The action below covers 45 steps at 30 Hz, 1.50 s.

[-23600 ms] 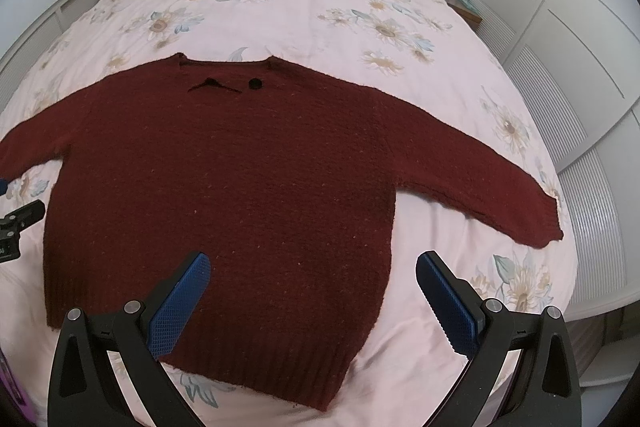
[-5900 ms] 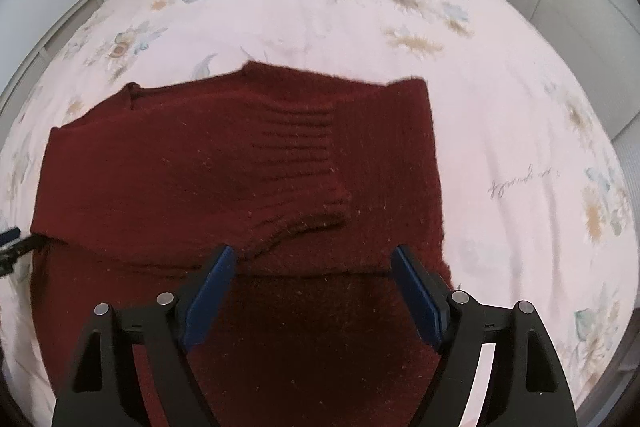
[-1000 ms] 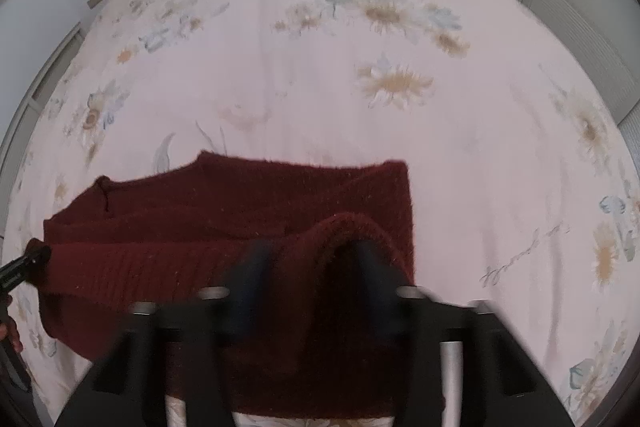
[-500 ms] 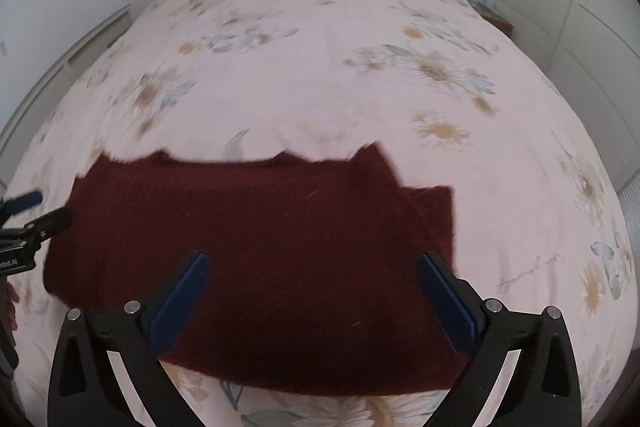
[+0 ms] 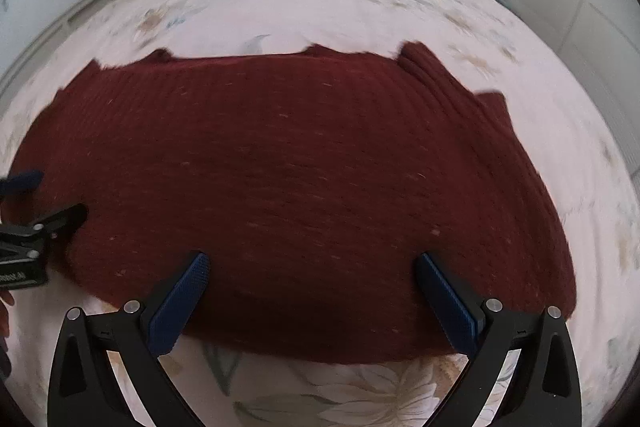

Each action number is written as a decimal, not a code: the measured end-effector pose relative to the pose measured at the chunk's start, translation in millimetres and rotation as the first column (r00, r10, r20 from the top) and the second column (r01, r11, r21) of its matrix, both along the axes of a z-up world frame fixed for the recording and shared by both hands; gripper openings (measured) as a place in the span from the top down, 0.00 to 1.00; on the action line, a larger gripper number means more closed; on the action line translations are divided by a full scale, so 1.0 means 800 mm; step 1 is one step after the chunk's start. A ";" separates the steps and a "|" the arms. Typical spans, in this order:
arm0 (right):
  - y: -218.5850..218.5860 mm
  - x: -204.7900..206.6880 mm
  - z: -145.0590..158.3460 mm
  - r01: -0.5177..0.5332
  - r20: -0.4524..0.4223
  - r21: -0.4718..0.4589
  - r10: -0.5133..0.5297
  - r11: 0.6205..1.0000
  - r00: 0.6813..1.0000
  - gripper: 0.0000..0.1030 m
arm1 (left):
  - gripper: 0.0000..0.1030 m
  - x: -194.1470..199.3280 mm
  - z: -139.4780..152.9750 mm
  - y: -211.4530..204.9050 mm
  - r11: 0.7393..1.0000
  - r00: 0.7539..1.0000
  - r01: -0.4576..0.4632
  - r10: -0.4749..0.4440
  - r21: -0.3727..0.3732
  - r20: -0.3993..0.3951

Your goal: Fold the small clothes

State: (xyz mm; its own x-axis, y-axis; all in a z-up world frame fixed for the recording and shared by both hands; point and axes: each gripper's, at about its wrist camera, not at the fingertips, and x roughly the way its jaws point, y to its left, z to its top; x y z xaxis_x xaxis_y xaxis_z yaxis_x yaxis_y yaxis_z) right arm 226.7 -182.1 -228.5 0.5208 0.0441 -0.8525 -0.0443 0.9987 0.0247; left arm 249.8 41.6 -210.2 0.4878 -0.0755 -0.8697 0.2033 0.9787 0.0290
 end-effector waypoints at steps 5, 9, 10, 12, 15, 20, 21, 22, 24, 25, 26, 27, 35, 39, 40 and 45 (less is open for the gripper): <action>-0.032 -0.002 0.006 0.043 0.005 0.003 -0.044 0.999 0.999 0.00 | 0.01 0.003 -0.002 0.041 0.998 0.999 -0.045 0.045 -0.032 -0.002; -0.051 -0.008 0.005 0.079 0.017 0.000 -0.079 0.997 0.997 0.00 | 0.01 0.001 -0.004 0.056 0.996 0.999 -0.052 0.051 -0.074 -0.012; -0.054 -0.009 0.003 0.082 0.013 0.005 -0.082 0.997 0.997 0.00 | 0.01 0.001 -0.004 0.056 0.996 0.999 -0.051 0.051 -0.072 -0.012; -0.057 -0.010 0.000 0.079 0.010 0.015 -0.079 0.997 0.997 0.00 | 0.01 0.003 -0.006 0.052 0.996 0.998 -0.052 0.051 -0.068 -0.021; -0.052 -0.011 -0.004 0.075 0.010 -0.001 -0.075 0.997 0.997 0.00 | 0.01 0.004 -0.009 0.050 0.995 0.998 -0.063 0.060 -0.079 -0.034; -0.048 -0.011 -0.010 0.082 0.012 -0.003 -0.082 0.997 0.997 0.00 | 0.01 0.000 -0.011 0.048 0.995 0.998 -0.057 0.056 -0.084 -0.018; -0.047 -0.011 -0.011 0.082 0.015 -0.004 -0.082 0.997 0.996 0.00 | 0.01 -0.001 -0.012 0.048 0.995 0.998 -0.056 0.055 -0.087 -0.014; -0.046 -0.012 -0.011 0.083 0.018 -0.006 -0.083 0.997 0.996 0.00 | 0.01 -0.004 -0.012 0.049 0.994 0.998 -0.058 0.057 -0.092 -0.011; -0.046 -0.012 -0.011 0.084 0.020 -0.008 -0.084 0.996 0.996 0.00 | 0.01 -0.005 -0.013 0.049 0.994 0.998 -0.058 0.057 -0.098 -0.007; -0.045 -0.012 -0.011 0.085 0.021 -0.008 -0.085 0.996 0.996 0.00 | 0.01 -0.006 -0.014 0.049 0.994 0.998 -0.056 0.055 -0.099 -0.005; -0.045 -0.012 -0.011 0.083 0.020 -0.009 -0.083 0.997 0.996 0.00 | 0.01 -0.006 -0.014 0.049 0.994 0.999 -0.052 0.052 -0.100 -0.007; -0.045 -0.012 -0.011 0.083 0.020 -0.010 -0.083 0.997 0.996 0.00 | 0.01 -0.006 -0.014 0.049 0.994 0.999 -0.048 0.047 -0.101 -0.011; -0.042 -0.011 -0.004 0.086 0.007 -0.025 -0.086 0.996 0.996 0.00 | 0.01 0.003 -0.004 0.048 0.994 0.998 -0.014 0.007 -0.107 -0.062; -0.038 -0.010 0.004 0.080 -0.006 -0.027 -0.081 0.996 0.997 0.00 | 0.01 -0.001 0.011 0.049 0.993 0.998 0.003 -0.011 -0.122 -0.066; -0.037 -0.011 0.007 0.077 -0.009 -0.027 -0.077 0.997 0.997 0.00 | 0.01 -0.002 0.016 0.053 0.991 0.998 -0.001 -0.008 -0.133 -0.067; -0.034 -0.018 0.015 0.052 -0.033 -0.040 -0.053 0.998 0.998 0.00 | 0.01 0.003 0.039 0.089 0.984 0.996 -0.051 0.039 -0.171 -0.077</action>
State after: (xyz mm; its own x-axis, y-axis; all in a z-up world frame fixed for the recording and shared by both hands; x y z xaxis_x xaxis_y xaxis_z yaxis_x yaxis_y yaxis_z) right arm 212.3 -209.6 -216.5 0.4924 -0.0162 -0.8702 0.0088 0.9999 -0.0136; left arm 251.9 112.9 -179.0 0.4300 -0.2071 -0.8788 0.1543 0.9759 -0.1545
